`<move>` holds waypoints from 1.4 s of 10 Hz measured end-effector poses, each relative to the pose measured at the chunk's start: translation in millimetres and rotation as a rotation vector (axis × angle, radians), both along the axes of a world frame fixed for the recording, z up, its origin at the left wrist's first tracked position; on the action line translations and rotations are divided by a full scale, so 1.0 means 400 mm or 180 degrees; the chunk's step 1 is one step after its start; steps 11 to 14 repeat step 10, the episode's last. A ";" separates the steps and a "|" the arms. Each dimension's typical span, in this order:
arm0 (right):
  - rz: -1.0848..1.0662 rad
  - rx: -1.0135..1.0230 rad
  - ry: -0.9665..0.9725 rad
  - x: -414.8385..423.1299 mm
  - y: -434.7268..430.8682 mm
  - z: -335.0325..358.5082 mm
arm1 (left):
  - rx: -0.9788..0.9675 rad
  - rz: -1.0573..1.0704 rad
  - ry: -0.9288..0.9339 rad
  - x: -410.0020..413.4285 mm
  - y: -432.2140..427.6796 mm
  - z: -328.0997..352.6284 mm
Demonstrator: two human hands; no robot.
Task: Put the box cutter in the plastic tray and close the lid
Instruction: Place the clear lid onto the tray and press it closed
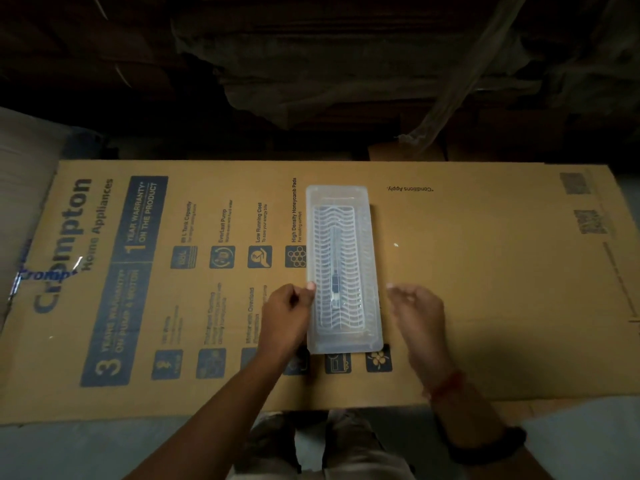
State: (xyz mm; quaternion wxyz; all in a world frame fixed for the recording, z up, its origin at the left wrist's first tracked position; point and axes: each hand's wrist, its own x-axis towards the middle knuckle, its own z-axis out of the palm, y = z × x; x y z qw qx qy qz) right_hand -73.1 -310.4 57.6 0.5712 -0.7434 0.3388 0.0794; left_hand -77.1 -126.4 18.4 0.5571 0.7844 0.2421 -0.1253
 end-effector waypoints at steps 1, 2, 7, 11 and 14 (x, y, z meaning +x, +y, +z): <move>0.0174 -0.0104 -0.0384 0.158 0.020 0.001 | 0.0165 -0.0175 -0.0123 -0.088 -0.010 -0.004; 0.0287 -0.0153 -0.0468 0.322 0.047 -0.028 | 0.0166 -0.0202 -0.0188 -0.141 -0.011 -0.021; 0.0196 -0.0245 -0.0059 0.510 0.060 -0.121 | -0.0353 -0.0174 -0.0232 -0.176 -0.026 -0.066; 0.1126 -0.0680 -0.0381 0.447 0.032 -0.042 | 0.0498 0.0084 -0.0716 -0.134 -0.001 -0.011; 0.1126 -0.0680 -0.0381 0.447 0.032 -0.042 | 0.0498 0.0084 -0.0716 -0.134 -0.001 -0.011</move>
